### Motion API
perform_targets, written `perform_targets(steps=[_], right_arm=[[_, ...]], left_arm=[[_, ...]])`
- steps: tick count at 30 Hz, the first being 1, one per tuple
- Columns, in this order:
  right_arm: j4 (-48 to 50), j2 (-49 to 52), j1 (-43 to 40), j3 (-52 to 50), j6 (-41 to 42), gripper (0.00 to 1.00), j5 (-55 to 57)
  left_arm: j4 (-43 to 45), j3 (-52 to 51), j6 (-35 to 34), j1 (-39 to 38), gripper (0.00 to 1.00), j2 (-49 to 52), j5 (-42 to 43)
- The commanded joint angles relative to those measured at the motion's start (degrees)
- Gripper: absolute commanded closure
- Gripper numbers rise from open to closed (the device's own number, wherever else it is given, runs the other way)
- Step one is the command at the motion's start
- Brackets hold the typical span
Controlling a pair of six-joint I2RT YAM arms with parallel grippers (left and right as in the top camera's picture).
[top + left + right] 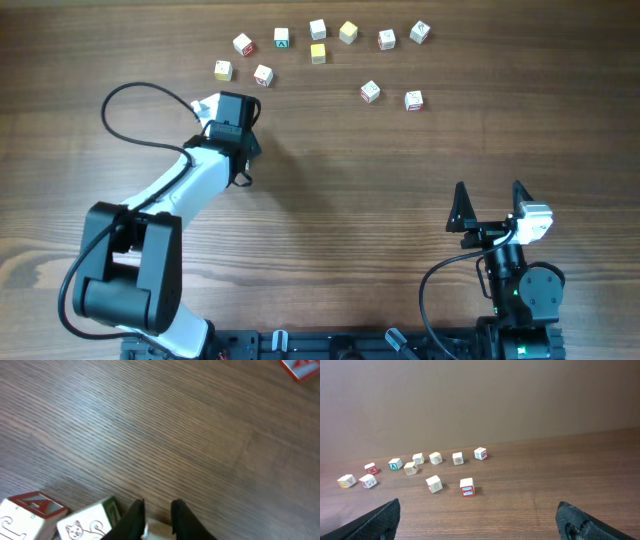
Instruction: Form a horizontal line
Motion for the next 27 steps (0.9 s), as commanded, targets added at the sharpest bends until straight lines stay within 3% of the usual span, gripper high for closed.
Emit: perform_targets(steps=[1,27], right_arm=[[0.11,-0.31,-0.33,-0.04,-1.01,0.0,-0.83],[0.13,-0.31,-0.33,-0.04,-1.03,0.0,-0.83]], left_arm=[[0.17,-0.35,-3.26,1.51,0.85,-0.09,-0.87],[-8.17,-0.35,-3.23,1.66,0.87,-0.09,1.7]])
